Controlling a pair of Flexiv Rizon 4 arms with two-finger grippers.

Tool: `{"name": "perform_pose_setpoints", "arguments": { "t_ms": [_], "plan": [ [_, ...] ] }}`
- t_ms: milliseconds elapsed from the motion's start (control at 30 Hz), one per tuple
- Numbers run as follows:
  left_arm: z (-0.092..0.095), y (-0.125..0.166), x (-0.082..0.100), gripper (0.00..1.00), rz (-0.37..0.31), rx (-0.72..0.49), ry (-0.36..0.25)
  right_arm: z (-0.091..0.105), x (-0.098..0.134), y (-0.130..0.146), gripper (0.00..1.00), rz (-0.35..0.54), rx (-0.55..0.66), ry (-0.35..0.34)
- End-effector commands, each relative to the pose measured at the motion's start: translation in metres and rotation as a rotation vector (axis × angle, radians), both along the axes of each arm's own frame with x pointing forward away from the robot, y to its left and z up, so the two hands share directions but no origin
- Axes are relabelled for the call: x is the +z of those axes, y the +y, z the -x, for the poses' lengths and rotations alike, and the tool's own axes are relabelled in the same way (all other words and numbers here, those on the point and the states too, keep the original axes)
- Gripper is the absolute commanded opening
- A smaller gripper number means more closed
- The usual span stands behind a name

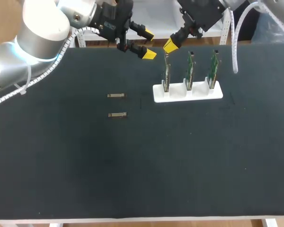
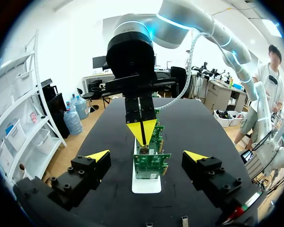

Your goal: Pick up the optical module with the left hand, and insert it into the network port with the right hand.

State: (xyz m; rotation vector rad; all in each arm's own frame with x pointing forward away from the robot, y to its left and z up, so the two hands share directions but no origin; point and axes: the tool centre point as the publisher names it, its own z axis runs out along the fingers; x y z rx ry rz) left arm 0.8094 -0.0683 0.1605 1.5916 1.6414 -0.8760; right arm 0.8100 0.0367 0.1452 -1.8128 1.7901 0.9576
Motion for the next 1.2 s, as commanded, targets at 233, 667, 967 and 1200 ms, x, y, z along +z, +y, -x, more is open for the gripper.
{"name": "perform_pose_setpoints", "arguments": {
  "t_ms": [233, 667, 967, 1200],
  "plan": [
    [-0.002, -0.001, 0.0, 1.0, -0.003, -0.004, 0.003, -0.005, -0.01, 0.0, 0.0, -0.017, 0.287, 0.289],
    [-0.002, -0.001, 0.0, 1.0, -0.003, -0.004, 0.003, 0.0, -0.014, 0.0, 0.0, -0.015, 0.285, 0.306],
    [-0.002, -0.001, 0.0, 1.0, -0.003, -0.004, 0.003, -0.005, -0.002, -0.002, 0.0, -0.05, 0.273, 0.305],
    [-0.002, -0.001, 0.0, 1.0, -0.003, -0.004, 0.003, -0.009, 0.013, -0.009, 0.0, -0.09, 0.274, 0.307]
  ]
}}
